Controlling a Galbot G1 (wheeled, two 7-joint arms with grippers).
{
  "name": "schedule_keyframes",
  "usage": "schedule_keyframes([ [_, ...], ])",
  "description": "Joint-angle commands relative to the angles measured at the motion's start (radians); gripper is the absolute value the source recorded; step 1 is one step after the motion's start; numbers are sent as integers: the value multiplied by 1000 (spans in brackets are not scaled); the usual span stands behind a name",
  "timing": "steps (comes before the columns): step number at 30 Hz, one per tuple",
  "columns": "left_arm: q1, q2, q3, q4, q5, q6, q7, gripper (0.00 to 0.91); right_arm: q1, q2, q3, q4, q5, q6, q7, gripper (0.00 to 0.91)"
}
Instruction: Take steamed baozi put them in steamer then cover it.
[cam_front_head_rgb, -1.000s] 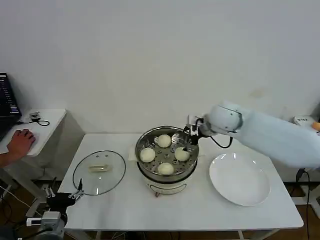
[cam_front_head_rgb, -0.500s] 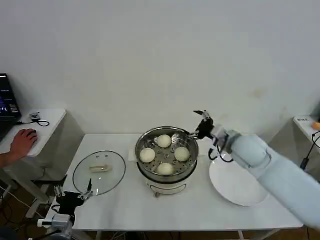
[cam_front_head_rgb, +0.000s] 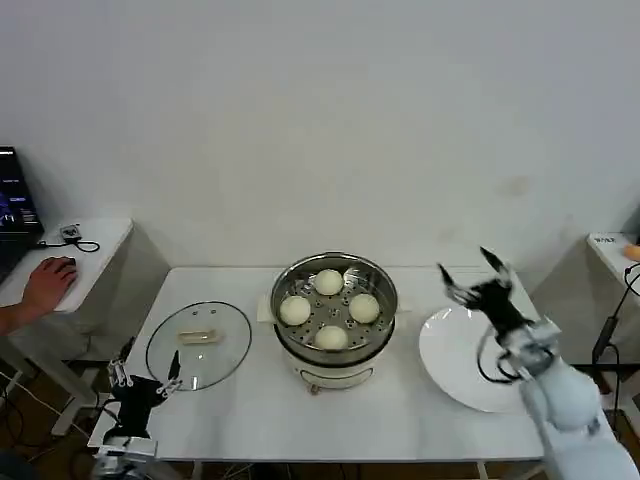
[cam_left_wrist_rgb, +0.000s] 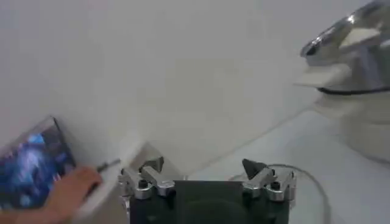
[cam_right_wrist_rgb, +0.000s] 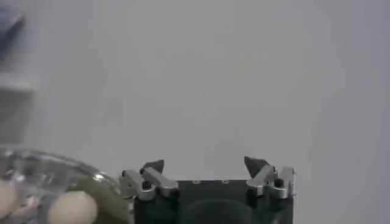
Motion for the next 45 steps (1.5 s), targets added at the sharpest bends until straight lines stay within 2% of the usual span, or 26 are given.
schedule_keyframes([
  [1,-59,27,42,185,641,-145,-91,907,-417,231,398,64,52,79,-84,907],
  [9,-216,61,109,369,712,-127,-69,907,-457,267,358,107,18,93,-86,907],
  [25,-378,106,135,529,710,-126,-71,907,-499,321,343,185,30,76,-94,907],
  [45,-560,89,177,753,735,-135,-78,907,-502,337,353,176,21,75,-104,907],
])
